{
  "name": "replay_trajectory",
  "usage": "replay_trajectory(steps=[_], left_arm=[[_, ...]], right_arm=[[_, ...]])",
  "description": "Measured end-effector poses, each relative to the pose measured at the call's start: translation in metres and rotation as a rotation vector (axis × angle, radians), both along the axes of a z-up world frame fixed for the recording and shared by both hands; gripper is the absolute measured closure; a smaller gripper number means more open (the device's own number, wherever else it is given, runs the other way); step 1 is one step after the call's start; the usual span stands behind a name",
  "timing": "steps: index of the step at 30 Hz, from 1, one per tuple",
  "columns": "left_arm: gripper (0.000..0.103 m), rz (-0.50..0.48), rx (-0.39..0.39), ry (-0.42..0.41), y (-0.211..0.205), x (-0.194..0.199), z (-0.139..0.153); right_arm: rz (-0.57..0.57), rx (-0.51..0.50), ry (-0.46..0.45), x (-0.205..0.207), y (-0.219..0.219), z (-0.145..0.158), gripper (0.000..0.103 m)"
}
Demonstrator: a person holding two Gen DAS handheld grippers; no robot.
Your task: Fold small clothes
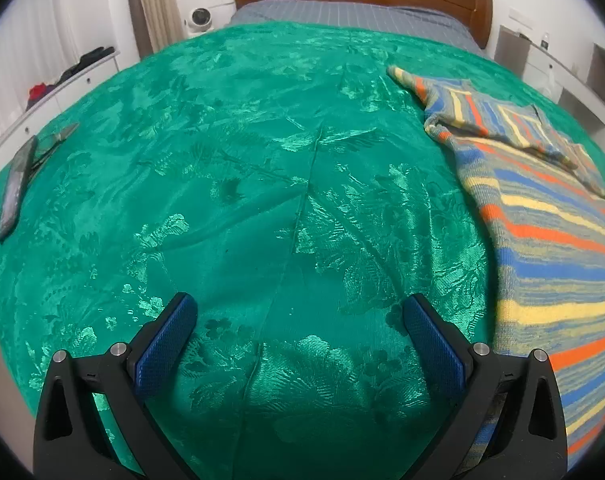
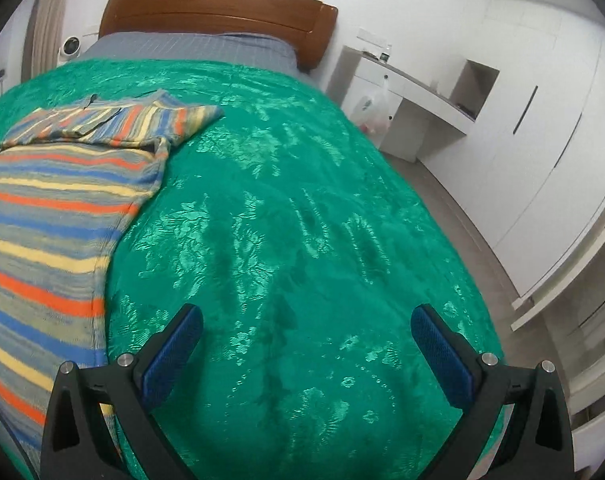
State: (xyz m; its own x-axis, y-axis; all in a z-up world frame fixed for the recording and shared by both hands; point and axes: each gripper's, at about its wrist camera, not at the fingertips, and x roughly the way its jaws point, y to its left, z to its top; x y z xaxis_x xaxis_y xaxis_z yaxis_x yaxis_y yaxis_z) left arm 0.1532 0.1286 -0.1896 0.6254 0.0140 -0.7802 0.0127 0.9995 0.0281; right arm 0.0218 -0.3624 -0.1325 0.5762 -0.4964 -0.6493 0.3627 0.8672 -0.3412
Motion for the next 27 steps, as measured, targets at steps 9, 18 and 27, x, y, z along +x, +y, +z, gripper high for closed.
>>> replay_trajectory(steps=[9, 18, 27], left_arm=[[0.0, 0.0, 0.003, -0.015, -0.001, -0.003, -0.001], [0.0, 0.0, 0.008, -0.021, -0.001, -0.003, -0.002], [0.001, -0.036, 0.026, 0.026, -0.002, -0.001, 0.007]], right_arm=[[0.006, -0.018, -0.018, -0.001, 0.004, 0.001, 0.001], [0.014, -0.022, -0.019, 0.0, 0.006, 0.001, 0.001], [0.029, 0.023, -0.067, -0.007, 0.001, 0.015, 0.001]])
